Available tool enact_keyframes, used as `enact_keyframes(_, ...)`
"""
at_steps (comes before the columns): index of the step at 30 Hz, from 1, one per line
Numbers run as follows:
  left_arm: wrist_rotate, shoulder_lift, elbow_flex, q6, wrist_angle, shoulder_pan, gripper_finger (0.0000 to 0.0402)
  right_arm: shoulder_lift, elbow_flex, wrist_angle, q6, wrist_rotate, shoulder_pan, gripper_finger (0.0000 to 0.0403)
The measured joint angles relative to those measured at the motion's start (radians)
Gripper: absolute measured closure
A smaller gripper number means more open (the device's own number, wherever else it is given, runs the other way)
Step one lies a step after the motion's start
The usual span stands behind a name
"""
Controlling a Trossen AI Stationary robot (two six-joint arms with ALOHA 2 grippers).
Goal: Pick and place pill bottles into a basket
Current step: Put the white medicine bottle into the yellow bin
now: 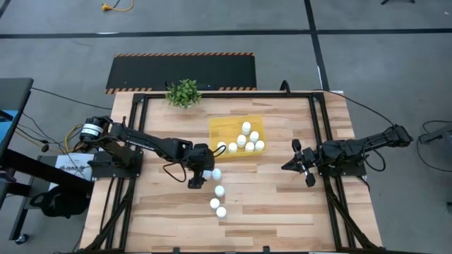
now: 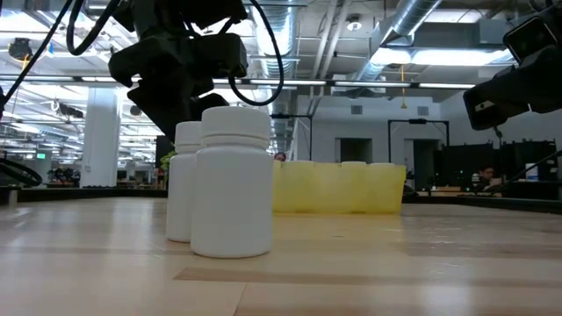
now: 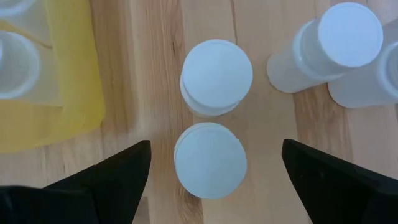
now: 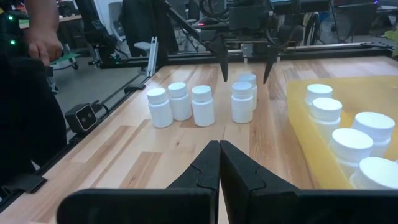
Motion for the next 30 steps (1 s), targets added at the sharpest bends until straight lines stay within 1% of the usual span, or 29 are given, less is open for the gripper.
enact_keyframes(3, 0.000, 0.000, 0.000, -0.001, 0.001, 0.000, 0.0055, 0.000, 0.000, 0.000, 0.000, 0.000, 0.000, 0.0401)
enact_keyframes(19, -0.004, 0.001, 0.000, -0.011, 0.007, 0.000, 0.0100, 0.000, 0.000, 0.000, 0.000, 0.000, 0.000, 0.0401)
enact_keyframes(30, -0.016, 0.002, -0.028, -0.023, 0.027, 0.000, 0.0109, 0.000, 0.000, 0.000, 0.000, 0.000, 0.000, 0.0401)
